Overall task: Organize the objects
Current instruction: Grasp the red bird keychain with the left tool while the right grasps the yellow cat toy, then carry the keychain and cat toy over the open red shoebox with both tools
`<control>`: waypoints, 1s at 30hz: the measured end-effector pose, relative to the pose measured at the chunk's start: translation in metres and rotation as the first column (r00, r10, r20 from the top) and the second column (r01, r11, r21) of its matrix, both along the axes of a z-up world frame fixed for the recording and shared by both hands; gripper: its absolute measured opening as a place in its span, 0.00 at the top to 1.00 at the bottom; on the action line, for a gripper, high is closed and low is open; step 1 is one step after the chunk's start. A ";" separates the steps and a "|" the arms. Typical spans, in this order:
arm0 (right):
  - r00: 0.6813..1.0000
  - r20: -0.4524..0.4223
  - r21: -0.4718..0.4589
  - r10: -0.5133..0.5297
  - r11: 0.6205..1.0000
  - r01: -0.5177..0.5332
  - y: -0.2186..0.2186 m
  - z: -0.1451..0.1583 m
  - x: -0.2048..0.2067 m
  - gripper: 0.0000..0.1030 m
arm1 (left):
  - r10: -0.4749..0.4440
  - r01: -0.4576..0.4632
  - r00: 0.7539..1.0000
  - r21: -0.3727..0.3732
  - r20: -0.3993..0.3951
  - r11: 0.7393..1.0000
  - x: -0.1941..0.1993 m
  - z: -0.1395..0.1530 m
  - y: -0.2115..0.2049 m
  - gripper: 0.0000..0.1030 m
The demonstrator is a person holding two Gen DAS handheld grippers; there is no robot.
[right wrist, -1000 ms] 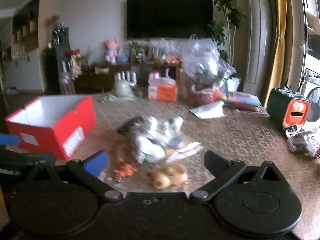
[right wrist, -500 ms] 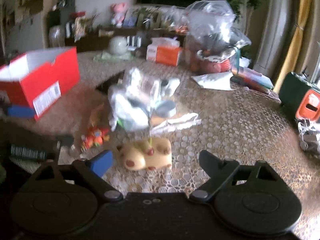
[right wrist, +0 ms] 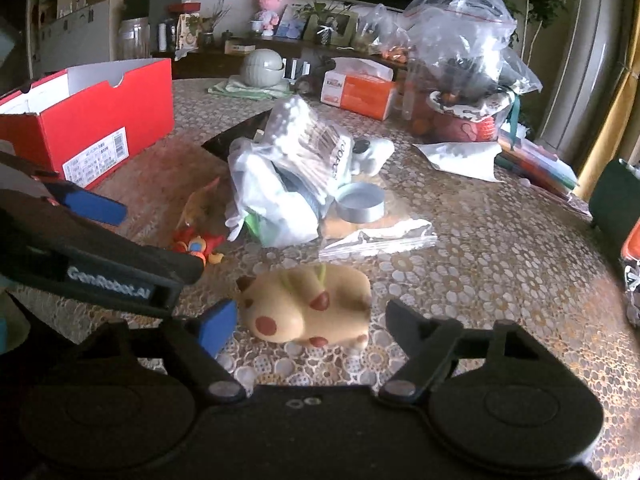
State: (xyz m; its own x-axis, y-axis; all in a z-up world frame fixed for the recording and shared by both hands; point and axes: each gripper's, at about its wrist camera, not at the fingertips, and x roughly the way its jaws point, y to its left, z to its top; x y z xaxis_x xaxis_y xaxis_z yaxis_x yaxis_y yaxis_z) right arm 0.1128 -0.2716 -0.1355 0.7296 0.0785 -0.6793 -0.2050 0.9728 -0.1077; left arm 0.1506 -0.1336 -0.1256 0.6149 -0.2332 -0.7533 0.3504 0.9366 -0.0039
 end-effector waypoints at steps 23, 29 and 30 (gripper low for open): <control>1.000 0.000 0.047 0.010 0.999 -0.010 -0.007 0.016 -0.008 0.35 | -0.044 0.043 0.999 0.015 0.015 0.999 -0.007 0.006 -0.015 0.67; 0.999 0.026 0.058 0.022 0.998 -0.023 -0.001 0.044 -0.020 0.35 | -0.029 0.030 0.999 -0.029 0.024 0.999 -0.020 0.029 0.000 0.67; 0.999 0.027 0.063 0.023 0.998 -0.024 0.000 0.049 -0.021 0.35 | -0.026 0.027 0.999 -0.033 0.028 0.999 -0.022 0.033 0.003 0.67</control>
State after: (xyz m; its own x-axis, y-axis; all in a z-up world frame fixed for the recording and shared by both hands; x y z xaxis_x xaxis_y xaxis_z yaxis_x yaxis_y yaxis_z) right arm 0.0916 -0.2716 -0.0866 0.7443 0.1380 -0.6534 -0.2259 0.9728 -0.0518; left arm 0.1284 -0.1304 -0.0930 0.6284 -0.2750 -0.7277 0.3759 0.9263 -0.0254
